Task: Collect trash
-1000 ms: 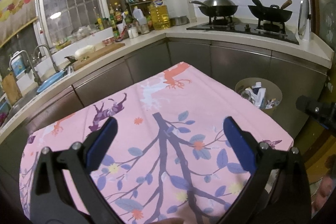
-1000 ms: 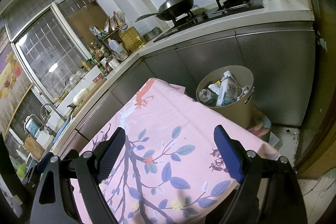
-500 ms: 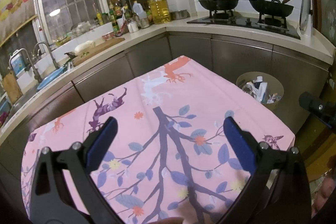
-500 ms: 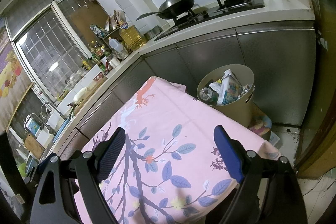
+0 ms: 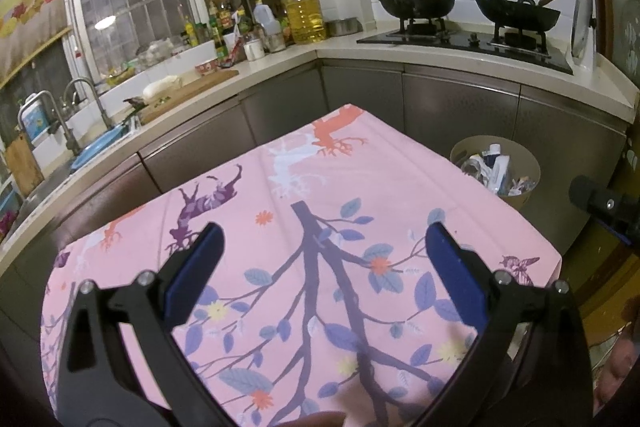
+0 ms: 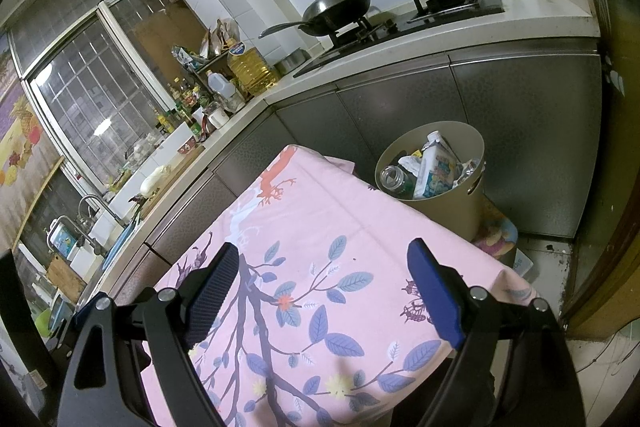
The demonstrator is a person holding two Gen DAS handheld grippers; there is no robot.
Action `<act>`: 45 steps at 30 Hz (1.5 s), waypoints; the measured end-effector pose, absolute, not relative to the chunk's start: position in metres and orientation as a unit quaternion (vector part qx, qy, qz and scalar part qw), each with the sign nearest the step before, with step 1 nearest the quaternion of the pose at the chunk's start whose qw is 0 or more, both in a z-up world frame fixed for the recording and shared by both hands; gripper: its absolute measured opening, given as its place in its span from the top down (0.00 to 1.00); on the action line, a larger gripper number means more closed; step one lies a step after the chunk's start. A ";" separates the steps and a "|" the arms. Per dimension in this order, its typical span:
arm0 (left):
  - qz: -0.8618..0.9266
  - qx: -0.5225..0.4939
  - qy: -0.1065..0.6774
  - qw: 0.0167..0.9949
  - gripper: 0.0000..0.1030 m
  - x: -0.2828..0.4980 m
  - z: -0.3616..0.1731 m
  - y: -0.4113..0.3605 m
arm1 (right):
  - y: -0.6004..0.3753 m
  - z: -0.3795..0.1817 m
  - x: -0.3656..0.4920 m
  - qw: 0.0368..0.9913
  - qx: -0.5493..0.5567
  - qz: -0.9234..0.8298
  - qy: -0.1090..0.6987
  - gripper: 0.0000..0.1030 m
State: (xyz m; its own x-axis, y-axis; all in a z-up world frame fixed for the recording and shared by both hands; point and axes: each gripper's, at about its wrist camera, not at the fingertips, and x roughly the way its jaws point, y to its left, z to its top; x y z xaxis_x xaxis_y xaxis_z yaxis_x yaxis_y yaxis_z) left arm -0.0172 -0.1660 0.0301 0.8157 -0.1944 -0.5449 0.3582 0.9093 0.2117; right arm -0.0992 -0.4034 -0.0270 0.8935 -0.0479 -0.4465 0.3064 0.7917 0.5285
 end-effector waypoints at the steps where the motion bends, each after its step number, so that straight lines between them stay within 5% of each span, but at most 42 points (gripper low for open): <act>1: -0.147 0.154 0.266 0.940 0.06 -0.017 0.030 -0.166 | -0.403 -0.027 -0.099 0.923 0.308 -0.096 0.210 0.20; 45: -0.154 0.155 0.276 0.936 0.06 -0.018 0.022 -0.162 | -0.402 -0.029 -0.099 0.922 0.308 -0.095 0.213 0.20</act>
State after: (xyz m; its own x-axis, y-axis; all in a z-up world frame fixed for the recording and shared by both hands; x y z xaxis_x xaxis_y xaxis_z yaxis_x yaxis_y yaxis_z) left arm -0.0175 -0.1624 0.0220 0.7998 -0.2023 -0.5651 0.3733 0.9049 0.2045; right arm -0.0994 -0.4015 -0.0286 0.8915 -0.0448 -0.4509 0.3070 0.7916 0.5283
